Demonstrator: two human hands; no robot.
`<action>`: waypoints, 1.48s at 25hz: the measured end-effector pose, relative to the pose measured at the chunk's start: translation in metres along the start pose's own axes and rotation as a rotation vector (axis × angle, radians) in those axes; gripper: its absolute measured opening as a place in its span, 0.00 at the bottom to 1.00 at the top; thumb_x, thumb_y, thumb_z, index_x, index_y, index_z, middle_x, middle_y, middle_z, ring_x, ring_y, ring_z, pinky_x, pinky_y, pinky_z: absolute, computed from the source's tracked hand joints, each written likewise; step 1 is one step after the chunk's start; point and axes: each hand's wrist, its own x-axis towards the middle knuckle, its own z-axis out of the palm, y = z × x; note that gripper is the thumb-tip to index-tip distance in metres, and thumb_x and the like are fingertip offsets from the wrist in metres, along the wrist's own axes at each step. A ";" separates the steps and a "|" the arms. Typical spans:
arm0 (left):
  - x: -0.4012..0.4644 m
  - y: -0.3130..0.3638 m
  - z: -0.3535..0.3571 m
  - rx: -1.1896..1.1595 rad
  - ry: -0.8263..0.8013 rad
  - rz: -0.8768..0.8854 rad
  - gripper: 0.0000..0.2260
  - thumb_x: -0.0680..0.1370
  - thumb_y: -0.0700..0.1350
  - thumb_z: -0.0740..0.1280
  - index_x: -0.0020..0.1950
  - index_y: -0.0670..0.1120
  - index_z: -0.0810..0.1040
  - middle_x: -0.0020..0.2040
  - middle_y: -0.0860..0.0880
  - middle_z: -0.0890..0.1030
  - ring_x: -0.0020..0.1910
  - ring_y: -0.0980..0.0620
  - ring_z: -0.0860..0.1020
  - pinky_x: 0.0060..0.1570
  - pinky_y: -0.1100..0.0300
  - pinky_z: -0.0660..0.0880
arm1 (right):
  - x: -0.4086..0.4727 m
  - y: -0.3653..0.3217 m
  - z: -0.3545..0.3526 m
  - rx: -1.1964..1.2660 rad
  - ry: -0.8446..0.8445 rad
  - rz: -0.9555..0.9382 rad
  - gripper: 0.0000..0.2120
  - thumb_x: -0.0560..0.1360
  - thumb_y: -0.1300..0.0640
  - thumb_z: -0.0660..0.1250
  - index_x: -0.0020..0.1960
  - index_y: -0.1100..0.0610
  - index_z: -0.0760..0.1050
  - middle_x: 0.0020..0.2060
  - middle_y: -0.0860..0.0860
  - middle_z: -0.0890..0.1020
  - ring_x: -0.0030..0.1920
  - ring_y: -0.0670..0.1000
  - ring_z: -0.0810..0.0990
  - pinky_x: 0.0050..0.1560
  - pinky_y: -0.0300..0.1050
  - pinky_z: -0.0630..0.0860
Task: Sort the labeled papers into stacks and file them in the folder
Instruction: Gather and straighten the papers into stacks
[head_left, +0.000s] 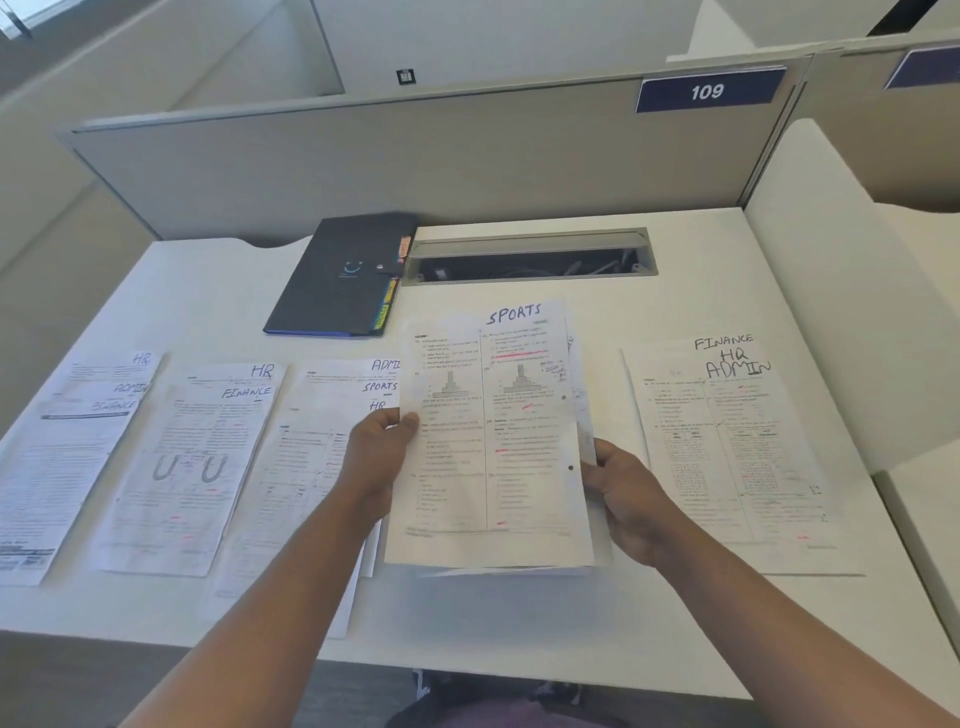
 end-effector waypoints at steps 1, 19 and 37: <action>-0.001 -0.002 0.002 -0.027 -0.022 -0.022 0.05 0.84 0.42 0.68 0.55 0.42 0.81 0.46 0.43 0.89 0.40 0.45 0.88 0.35 0.50 0.84 | -0.002 0.000 0.001 -0.012 -0.024 0.004 0.11 0.81 0.61 0.69 0.59 0.50 0.85 0.59 0.56 0.86 0.59 0.59 0.86 0.54 0.54 0.84; -0.032 -0.025 0.016 -0.068 -0.201 0.425 0.16 0.71 0.37 0.63 0.55 0.46 0.80 0.45 0.57 0.86 0.45 0.61 0.83 0.42 0.67 0.79 | -0.012 -0.023 0.020 -0.387 0.099 -0.383 0.08 0.76 0.58 0.65 0.52 0.52 0.82 0.49 0.66 0.82 0.41 0.55 0.77 0.40 0.52 0.74; -0.011 -0.022 -0.028 0.106 -0.102 0.378 0.08 0.80 0.40 0.73 0.54 0.53 0.84 0.50 0.57 0.89 0.49 0.57 0.87 0.49 0.62 0.81 | 0.002 -0.015 0.048 -0.427 -0.008 -0.280 0.12 0.84 0.57 0.65 0.60 0.43 0.81 0.55 0.40 0.87 0.56 0.42 0.85 0.50 0.34 0.81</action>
